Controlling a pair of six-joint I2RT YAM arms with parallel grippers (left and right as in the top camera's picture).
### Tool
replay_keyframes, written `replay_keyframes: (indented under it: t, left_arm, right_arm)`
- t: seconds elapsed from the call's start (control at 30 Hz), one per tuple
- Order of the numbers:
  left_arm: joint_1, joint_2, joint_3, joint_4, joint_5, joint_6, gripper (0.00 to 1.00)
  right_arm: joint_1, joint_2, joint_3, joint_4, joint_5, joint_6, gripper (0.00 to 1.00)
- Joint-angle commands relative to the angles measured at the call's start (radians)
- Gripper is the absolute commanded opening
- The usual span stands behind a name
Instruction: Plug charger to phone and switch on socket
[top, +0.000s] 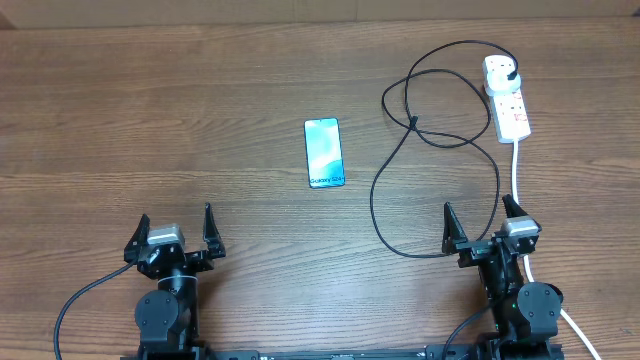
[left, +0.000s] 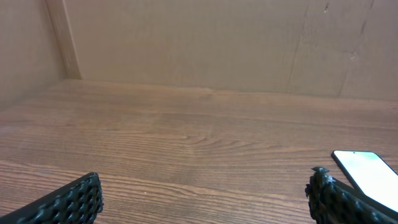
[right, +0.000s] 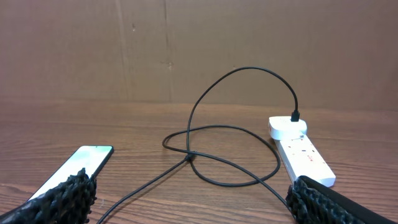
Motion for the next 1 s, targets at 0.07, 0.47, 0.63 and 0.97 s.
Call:
replay_keyframes:
  t: [0.07,0.47,0.63,0.97]
  left_arm:
    - [0.005,-0.011,-0.006,0.003,0.013,0.023,0.99]
    - [0.005,-0.011,-0.006,0.105,0.302,-0.146,0.99]
    - [0.005,-0.011,-0.006,0.330,0.489,-0.203,1.00]
    - [0.005,-0.005,0.118,0.661,0.462,-0.198,1.00]
  right_arm:
    - [0.005,-0.009,-0.010,0.006,0.006,-0.002,1.00]
    - [0.005,-0.009,-0.010,0.006,0.006,-0.002,1.00]
    - [0.005,-0.009,-0.010,0.006,0.006,-0.002,1.00]
    - [0.005,-0.009,-0.010,0.006,0.006,-0.002,1.00]
